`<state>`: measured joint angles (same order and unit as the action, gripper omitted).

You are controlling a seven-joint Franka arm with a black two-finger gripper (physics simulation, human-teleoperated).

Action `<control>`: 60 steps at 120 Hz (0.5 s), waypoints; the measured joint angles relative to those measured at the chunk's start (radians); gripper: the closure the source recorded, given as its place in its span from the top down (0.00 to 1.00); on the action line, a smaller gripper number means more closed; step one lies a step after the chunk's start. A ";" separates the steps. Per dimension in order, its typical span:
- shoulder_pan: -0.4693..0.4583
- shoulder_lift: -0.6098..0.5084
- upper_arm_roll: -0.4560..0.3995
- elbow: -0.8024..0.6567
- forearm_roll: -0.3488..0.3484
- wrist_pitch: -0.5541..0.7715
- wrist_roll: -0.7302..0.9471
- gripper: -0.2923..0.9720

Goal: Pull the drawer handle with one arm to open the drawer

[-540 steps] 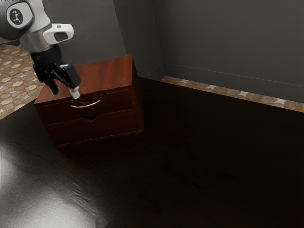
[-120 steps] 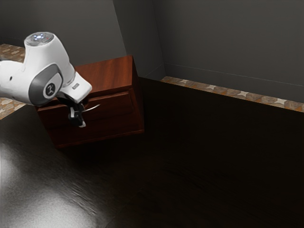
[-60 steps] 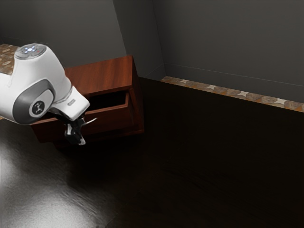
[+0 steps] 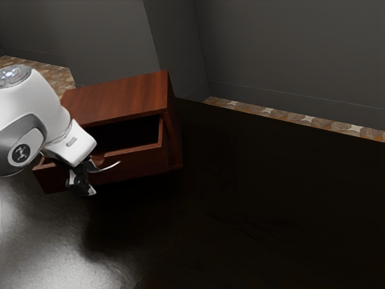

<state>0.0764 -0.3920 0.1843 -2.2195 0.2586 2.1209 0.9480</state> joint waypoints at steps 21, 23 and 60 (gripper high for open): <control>0.032 -0.032 -0.034 0.011 0.006 -0.006 -0.010 0.68; 0.032 -0.038 -0.037 0.018 0.006 -0.010 -0.011 0.69; -0.039 0.147 -0.076 0.502 -0.087 -0.407 -0.110 0.75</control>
<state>0.0373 -0.2454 0.1079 -1.7174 0.1716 1.7136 0.8380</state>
